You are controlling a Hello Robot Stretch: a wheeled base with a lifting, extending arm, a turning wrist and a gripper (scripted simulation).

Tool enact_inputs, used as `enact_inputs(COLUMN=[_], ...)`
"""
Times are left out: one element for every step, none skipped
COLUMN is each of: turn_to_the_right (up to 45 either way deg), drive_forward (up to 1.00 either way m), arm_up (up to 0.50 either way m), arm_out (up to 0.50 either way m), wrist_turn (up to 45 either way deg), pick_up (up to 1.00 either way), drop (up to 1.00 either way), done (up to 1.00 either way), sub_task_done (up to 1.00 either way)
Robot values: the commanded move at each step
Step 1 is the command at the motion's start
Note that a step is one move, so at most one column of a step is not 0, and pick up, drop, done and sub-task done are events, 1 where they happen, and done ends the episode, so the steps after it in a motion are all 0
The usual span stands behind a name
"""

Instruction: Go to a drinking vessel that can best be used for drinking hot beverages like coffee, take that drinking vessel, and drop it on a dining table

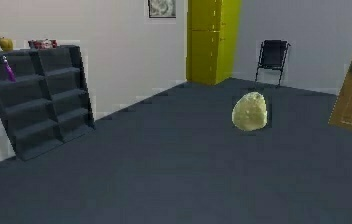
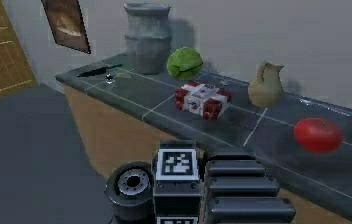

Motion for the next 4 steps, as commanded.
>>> enact_inputs(turn_to_the_right=[-45.0, -9.0, 0.0, -42.0], drive_forward=[0.0, 0.0, 1.0, 0.0], arm_up=[0.0, 0.0, 0.0, 0.0], arm_out=[0.0, 0.0, 0.0, 0.0], wrist_turn=[0.0, 0.0, 0.0, 0.0], pick_up=[0.0, 0.0, 0.0, 0.0], drop=[0.0, 0.0, 0.0, 0.0], done=[0.0, 0.0, 0.0, 0.0], sub_task_done=[0.0, 0.0, 0.0, 0.0])
